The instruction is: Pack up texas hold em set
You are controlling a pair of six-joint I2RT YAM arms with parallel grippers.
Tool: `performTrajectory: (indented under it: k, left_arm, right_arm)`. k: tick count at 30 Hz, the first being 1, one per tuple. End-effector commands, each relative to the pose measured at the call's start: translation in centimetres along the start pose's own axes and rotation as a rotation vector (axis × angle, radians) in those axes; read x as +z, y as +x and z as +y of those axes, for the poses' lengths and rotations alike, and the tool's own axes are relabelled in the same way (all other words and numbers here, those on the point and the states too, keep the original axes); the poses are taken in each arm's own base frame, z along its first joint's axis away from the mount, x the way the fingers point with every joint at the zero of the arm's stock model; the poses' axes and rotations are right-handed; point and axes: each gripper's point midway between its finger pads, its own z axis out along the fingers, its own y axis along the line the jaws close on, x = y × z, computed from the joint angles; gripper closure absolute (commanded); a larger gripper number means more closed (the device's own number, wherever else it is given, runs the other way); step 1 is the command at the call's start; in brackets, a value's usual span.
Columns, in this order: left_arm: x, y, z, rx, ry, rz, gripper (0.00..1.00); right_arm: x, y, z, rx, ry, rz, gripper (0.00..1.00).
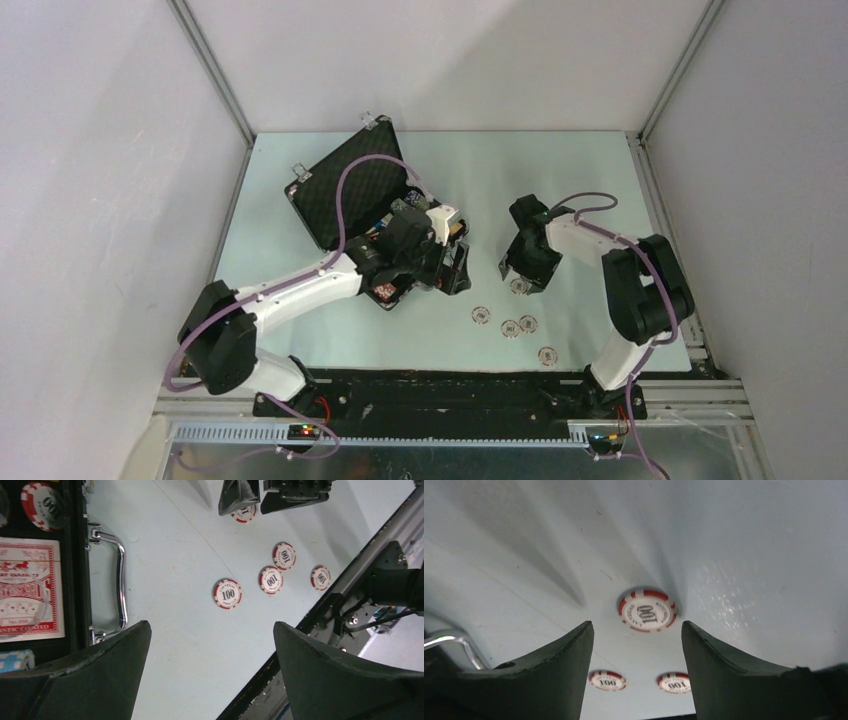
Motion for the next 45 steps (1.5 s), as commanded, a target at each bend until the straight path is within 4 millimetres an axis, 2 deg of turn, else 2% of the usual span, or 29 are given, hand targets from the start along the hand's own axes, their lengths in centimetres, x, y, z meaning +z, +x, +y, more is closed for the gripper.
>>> performTrajectory:
  k: [1, 6, 11, 16, 19, 28, 30, 33, 36, 42, 45]
  left_arm:
    - [-0.7, -1.5, 0.7, 0.071, -0.060, -0.040, 0.00]
    - [-0.8, -1.4, 0.9, 0.072, -0.060, -0.039, 0.00]
    - [-0.9, -1.4, 1.0, 0.081, -0.068, -0.040, 0.00]
    - [-0.8, -1.4, 0.9, 0.081, -0.065, -0.037, 0.00]
    - [-0.8, -1.3, 1.0, 0.081, -0.068, -0.033, 0.00]
    - [-0.7, -1.3, 0.9, 0.074, -0.061, -0.037, 0.00]
    - [-0.7, -1.2, 0.8, 0.067, -0.059, -0.035, 0.00]
    - [-0.5, -1.0, 0.8, 0.060, -0.056, -0.030, 0.00]
    - [-0.4, -1.0, 0.8, 0.047, -0.051, -0.036, 0.00]
    - [-0.2, -1.0, 0.6, 0.032, -0.045, -0.041, 0.00]
    - [-0.3, -1.0, 0.6, 0.029, -0.045, -0.039, 0.00]
  right_arm:
    - [1.8, -0.7, 0.2, 0.002, 0.033, -0.032, 0.35]
    - [3.2, -0.7, -1.0, -0.025, 0.109, -0.051, 0.41]
    - [3.3, -1.7, -1.3, -0.048, 0.124, -0.099, 0.46]
    - [3.4, -2.4, -1.1, -0.033, 0.108, -0.109, 0.39]
    - [3.4, -2.5, -1.2, -0.013, 0.105, -0.106, 0.40]
    - [3.9, -1.2, -1.5, -0.020, 0.127, -0.059, 0.56]
    - [3.8, -0.4, -1.4, -0.019, 0.111, -0.030, 0.55]
    - [3.2, 0.2, -1.5, -0.015, 0.096, -0.013, 0.47]
    - [2.9, 0.3, -1.4, -0.010, 0.077, -0.011, 0.46]
    - [3.6, 0.4, -1.6, -0.013, 0.083, 0.007, 0.55]
    - [3.7, 0.4, -1.5, -0.023, 0.079, 0.010, 0.63]
